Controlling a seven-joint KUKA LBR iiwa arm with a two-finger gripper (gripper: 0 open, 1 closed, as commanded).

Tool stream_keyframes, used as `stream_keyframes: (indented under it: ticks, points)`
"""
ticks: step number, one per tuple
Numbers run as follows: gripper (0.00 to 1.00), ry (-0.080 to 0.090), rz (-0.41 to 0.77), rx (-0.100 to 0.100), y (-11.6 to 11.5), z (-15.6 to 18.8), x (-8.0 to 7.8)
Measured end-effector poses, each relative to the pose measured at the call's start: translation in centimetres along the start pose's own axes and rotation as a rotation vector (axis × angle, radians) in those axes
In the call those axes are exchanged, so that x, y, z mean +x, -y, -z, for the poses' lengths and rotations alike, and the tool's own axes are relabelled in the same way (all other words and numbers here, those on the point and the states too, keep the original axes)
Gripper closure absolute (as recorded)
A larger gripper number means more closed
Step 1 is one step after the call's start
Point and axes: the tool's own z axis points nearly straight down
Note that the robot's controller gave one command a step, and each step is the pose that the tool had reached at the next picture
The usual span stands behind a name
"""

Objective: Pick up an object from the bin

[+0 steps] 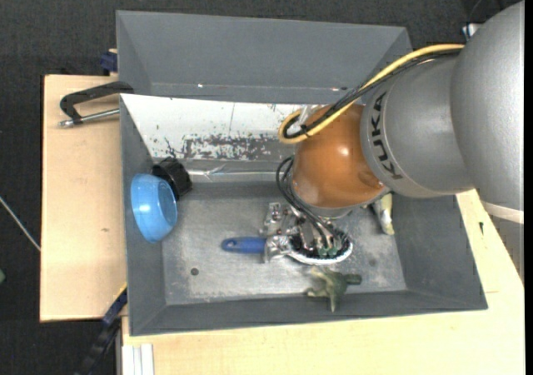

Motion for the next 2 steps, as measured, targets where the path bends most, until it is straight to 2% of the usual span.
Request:
stream_keyframes:
  ticks: [1, 2]
  points:
    - [1.00, -0.003, -0.004, 0.001, -1.8, 17.0, -1.3]
    - [1.00, -0.008, -0.237, 0.001, -4.5, 22.0, -1.5]
